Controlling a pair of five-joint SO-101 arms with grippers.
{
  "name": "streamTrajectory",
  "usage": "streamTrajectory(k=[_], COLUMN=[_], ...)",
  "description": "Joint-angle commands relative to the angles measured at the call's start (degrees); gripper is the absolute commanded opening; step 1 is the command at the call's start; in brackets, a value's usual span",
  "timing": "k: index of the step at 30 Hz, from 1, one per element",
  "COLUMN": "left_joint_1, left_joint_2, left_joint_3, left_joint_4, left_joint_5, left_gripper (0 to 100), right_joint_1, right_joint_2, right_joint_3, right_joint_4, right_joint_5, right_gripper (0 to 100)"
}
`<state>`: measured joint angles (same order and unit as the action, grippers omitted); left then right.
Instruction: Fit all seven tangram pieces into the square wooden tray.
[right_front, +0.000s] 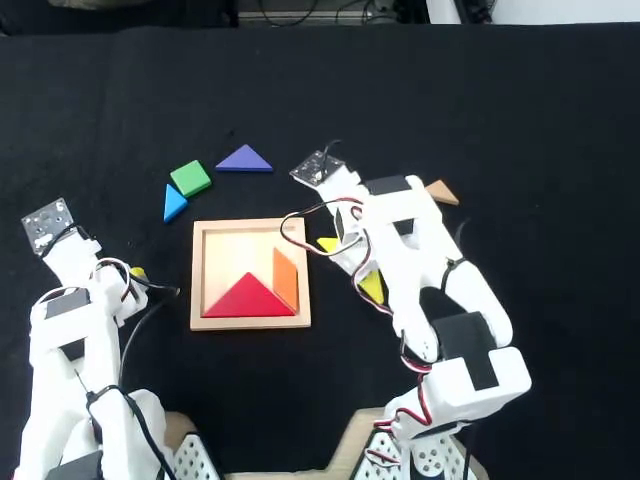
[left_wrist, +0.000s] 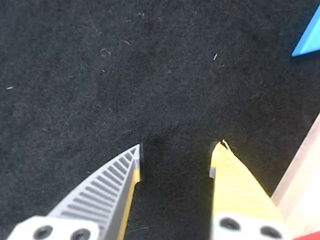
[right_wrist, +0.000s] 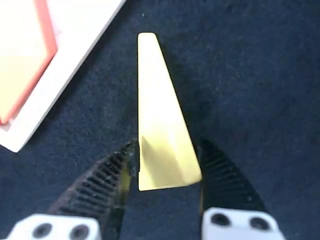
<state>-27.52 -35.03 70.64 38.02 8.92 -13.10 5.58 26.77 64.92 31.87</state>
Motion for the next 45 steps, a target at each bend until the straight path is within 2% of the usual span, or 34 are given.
streamTrajectory(k=[1,9,13,25,28,31,35,42,45], left_joint_1=[0.57,0.57,0.57,0.57,0.57,0.57,0.4,0.22,0.22], left_joint_2=[-0.97,-0.97,-0.97,-0.97,-0.97,-0.97,-0.97,-0.97,-0.97], left_joint_3=[-2.42,-2.42,-2.42,-2.42,-2.42,-2.42,-2.42,-2.42,-2.42], left_joint_4=[0.18,0.09,0.09,0.09,0.09,0.09,0.09,0.09,0.09], left_joint_5=[0.26,0.26,0.26,0.26,0.26,0.26,0.26,0.26,0.26], left_gripper=[23,23,23,23,23,23,23,23,23], right_joint_1=[0.79,0.7,0.7,0.62,0.09,-2.64,-9.14,-25.67,-30.95], right_joint_2=[-0.66,-0.66,-0.57,-1.1,-2.33,-6.37,-11.65,-13.67,-13.67], right_joint_3=[-4.53,-6.73,-6.37,-7.25,-10.15,-13.49,-14.99,-14.73,-12.62], right_joint_4=[0.09,0.53,0.62,2.29,6.59,10.73,10.9,0.26,-4.4], right_joint_5=[0.35,0.53,0.53,0.35,0.09,-5.36,-17.23,-43.34,-45.89], right_gripper=[17.3,15.9,0.8,1.1,1.1,1.1,1.1,1.1,1.1])
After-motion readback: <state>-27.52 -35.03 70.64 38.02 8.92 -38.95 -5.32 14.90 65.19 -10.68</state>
